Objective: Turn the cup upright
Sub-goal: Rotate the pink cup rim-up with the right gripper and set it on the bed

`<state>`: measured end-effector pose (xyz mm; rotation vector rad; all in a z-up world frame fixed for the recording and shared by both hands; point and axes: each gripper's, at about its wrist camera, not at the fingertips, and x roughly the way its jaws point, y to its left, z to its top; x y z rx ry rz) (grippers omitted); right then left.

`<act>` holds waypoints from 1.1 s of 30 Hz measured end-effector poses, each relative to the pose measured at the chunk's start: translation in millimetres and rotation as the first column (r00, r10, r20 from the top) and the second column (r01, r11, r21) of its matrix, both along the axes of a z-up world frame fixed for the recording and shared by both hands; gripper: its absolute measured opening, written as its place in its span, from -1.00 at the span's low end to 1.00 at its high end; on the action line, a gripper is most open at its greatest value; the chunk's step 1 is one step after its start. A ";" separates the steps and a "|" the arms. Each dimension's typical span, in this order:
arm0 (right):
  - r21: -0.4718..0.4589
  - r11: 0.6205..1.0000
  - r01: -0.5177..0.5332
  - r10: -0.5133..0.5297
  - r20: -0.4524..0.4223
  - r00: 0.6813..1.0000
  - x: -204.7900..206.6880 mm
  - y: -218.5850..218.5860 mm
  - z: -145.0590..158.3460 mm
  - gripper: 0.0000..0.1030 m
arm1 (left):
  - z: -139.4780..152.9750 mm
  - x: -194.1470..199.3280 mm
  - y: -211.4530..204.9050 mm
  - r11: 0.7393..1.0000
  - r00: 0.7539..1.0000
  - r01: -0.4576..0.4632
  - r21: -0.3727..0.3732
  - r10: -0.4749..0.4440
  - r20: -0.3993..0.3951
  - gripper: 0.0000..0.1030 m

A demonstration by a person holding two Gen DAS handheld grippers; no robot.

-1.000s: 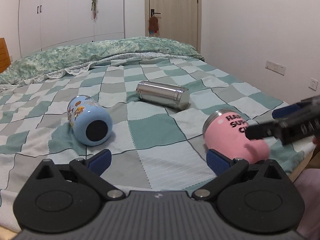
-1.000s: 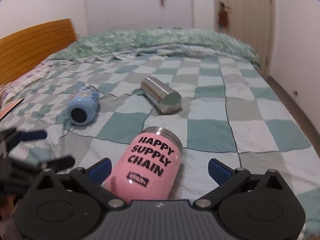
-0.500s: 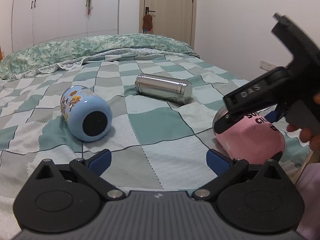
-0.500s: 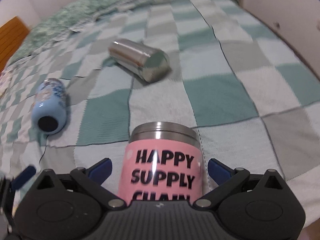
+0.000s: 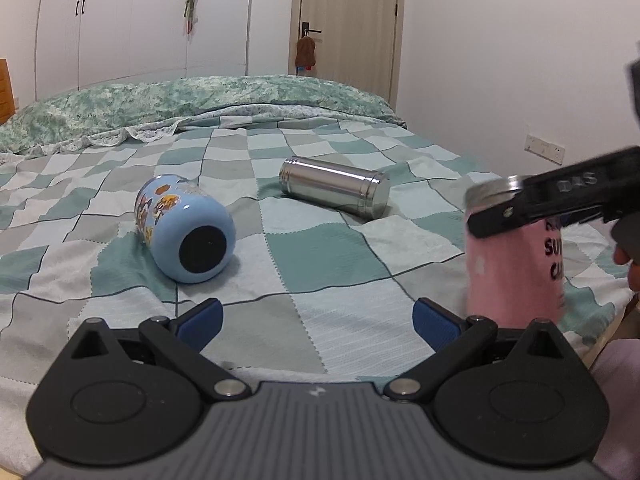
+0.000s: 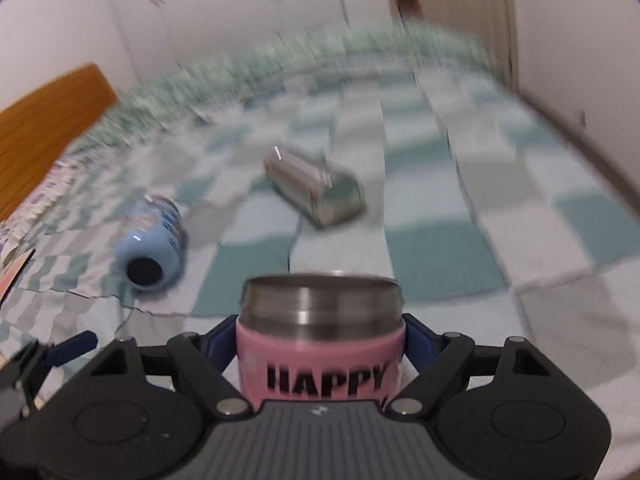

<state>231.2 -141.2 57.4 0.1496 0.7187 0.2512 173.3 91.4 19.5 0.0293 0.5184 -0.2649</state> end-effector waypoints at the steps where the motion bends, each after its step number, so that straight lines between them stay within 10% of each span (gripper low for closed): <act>1: -0.006 1.000 -0.002 0.002 0.057 0.998 -8.5 -2.0 2.9 0.61 | 1.3 -1.1 -1.7 1.000 1.000 0.000 0.000 0.000 0.003 1.00; 11: -0.139 0.987 0.075 0.010 0.528 0.849 -37.6 -20.0 -5.8 0.61 | 7.7 -10.0 -24.7 1.000 1.000 -0.010 -0.021 0.010 0.014 1.00; 29: -0.087 0.996 0.006 0.041 0.531 0.847 -31.9 -37.9 -58.9 0.75 | 1.3 -8.8 -50.0 1.000 1.000 -0.025 0.005 0.025 0.006 1.00; 33: -0.018 1.000 0.013 0.001 0.614 0.789 -62.0 -52.6 -40.3 1.00 | 5.9 -18.2 -53.1 1.000 0.999 -0.030 0.005 0.030 0.037 1.00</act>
